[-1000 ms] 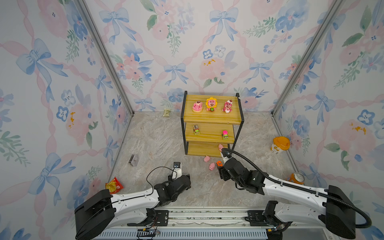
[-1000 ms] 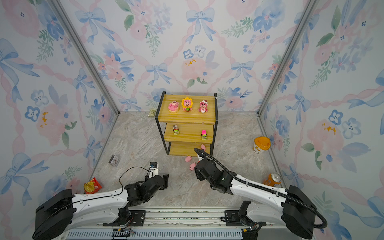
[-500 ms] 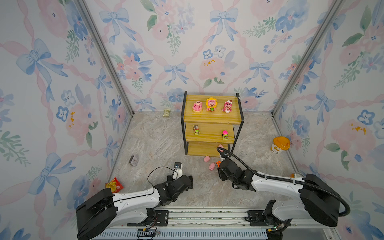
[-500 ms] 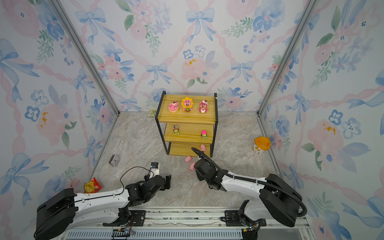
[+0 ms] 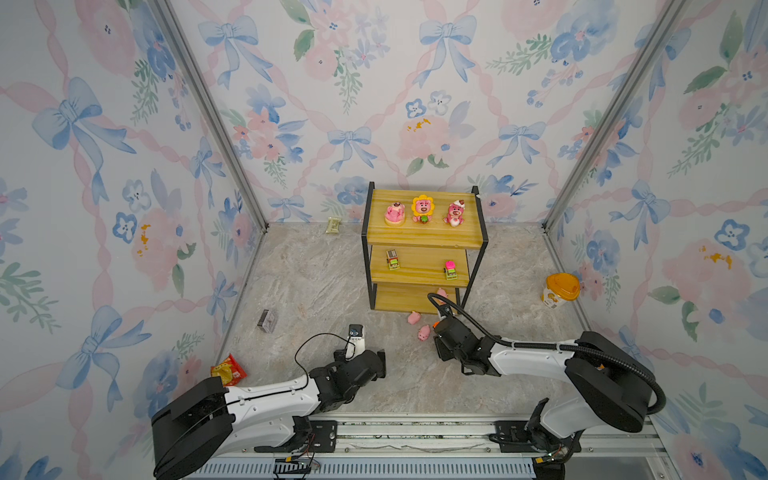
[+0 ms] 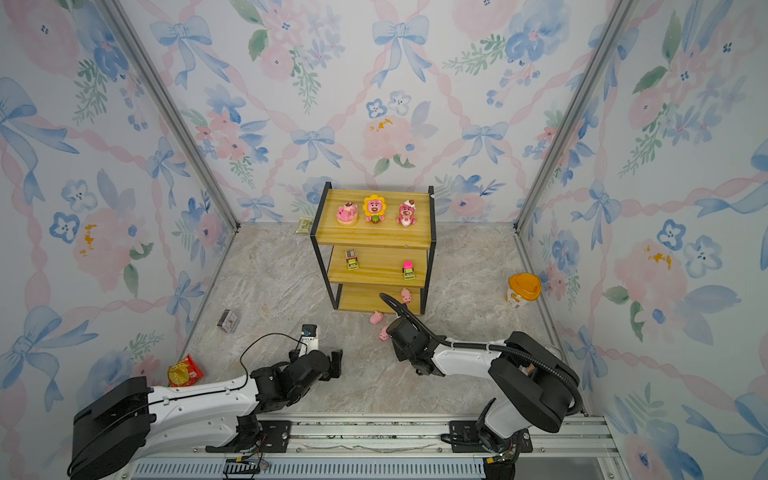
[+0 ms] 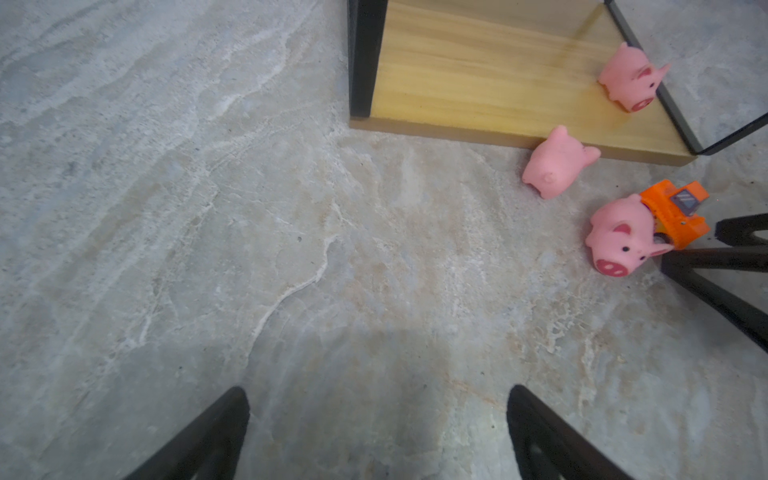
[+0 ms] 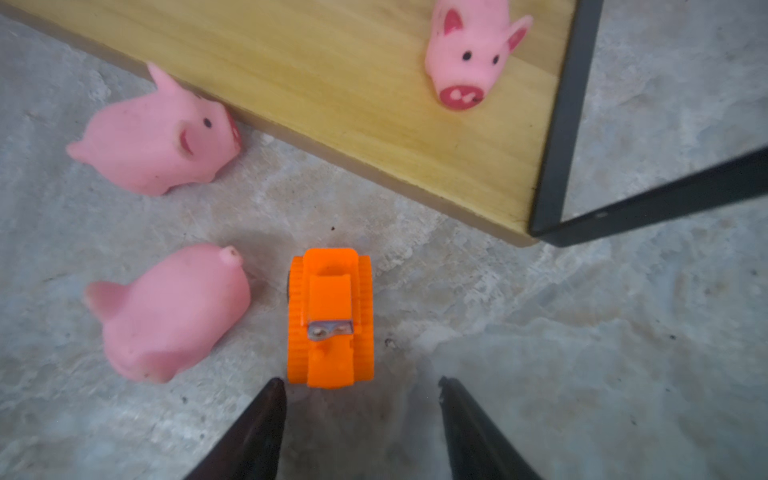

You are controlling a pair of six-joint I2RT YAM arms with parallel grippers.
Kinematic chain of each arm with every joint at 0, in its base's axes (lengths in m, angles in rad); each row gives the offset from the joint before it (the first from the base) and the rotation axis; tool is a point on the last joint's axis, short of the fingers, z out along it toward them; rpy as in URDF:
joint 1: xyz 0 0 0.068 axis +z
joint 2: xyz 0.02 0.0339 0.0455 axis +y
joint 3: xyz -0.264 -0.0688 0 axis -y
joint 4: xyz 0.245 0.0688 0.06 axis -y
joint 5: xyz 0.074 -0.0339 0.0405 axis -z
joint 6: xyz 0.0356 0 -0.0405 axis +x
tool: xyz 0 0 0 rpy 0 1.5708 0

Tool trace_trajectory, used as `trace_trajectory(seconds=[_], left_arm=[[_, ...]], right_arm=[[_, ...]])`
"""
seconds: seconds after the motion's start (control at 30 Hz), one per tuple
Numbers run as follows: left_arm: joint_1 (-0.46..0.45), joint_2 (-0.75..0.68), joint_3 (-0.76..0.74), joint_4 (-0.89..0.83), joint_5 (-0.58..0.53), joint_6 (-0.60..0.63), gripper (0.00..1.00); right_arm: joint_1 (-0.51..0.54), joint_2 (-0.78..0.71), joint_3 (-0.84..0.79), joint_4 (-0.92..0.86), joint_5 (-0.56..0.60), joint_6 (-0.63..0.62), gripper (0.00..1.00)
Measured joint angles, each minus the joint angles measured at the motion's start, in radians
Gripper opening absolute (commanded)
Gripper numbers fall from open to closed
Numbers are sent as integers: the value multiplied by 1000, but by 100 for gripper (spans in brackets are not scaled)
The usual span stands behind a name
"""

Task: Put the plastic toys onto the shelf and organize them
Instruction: 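Close the right gripper on the orange bulldozer, then lift the orange bulldozer with the right gripper toward the shelf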

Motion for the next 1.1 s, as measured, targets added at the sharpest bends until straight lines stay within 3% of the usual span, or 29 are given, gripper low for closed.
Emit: trace_trajectory(seconds=[0.17,0.77,1.1], left_arm=[[0,0,0,0,0,0,98],[0,0,0,0,0,0,98],[0,1,0,0,0,0,98]], right_arm=[[-8,37,20,40,-9,-9,60],[-21,56,17,98,-62,-18,36],[-22,-29,-70,146,-142,-45,28]])
